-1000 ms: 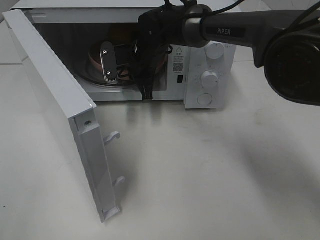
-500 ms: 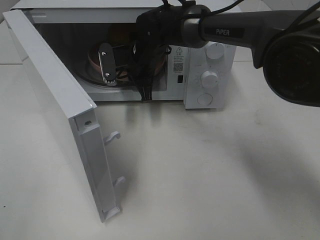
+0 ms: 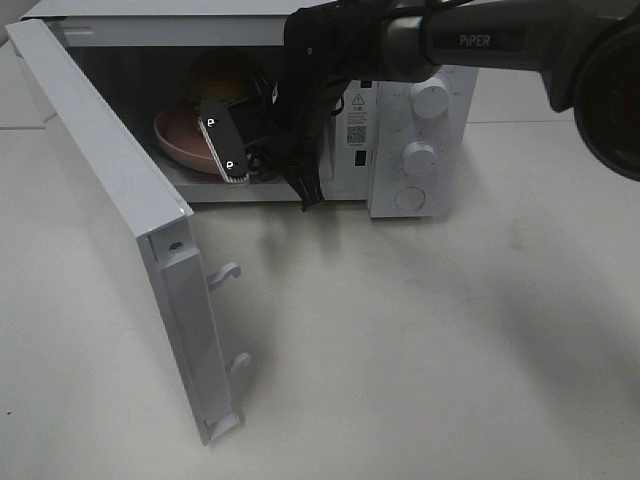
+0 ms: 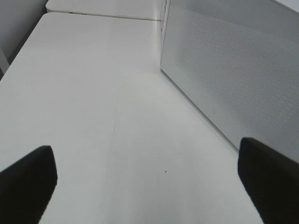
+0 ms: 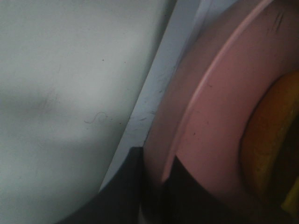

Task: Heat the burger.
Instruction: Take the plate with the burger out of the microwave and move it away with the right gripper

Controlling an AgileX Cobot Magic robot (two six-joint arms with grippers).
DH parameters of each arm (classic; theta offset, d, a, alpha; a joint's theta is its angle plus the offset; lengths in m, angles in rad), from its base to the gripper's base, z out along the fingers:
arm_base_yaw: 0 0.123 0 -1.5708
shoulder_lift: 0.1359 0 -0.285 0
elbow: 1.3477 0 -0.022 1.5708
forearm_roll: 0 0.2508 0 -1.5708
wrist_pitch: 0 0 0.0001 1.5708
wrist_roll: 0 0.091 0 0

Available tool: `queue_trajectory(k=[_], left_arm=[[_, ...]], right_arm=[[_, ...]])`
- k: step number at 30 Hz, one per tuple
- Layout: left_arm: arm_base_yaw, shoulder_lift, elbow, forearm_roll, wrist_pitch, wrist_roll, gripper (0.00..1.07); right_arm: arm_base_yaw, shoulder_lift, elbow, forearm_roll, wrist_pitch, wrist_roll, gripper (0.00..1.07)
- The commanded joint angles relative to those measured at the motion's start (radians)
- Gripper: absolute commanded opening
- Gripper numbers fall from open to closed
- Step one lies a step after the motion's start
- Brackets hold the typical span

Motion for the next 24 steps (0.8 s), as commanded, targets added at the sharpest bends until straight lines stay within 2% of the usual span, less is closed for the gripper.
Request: queue_trajectory(k=[1, 14, 24], left_arm=[[0.002, -0.019, 0.003, -0.002, -0.009, -0.003, 0.98], [0.002, -0.019, 0.003, -0.002, -0.009, -0.003, 0.98], [0.002, -0.019, 0.003, -0.002, -0.009, -0.003, 0.98]], right_arm=[[0.01, -0.062, 0.064, 0.024, -0.101, -0.094, 0.0], [0.01, -0.224, 0.323, 0.019, -0.293, -0.226, 0.0], [0.01, -0.322, 0.461, 0.013, -0.319, -0.229, 0.0]])
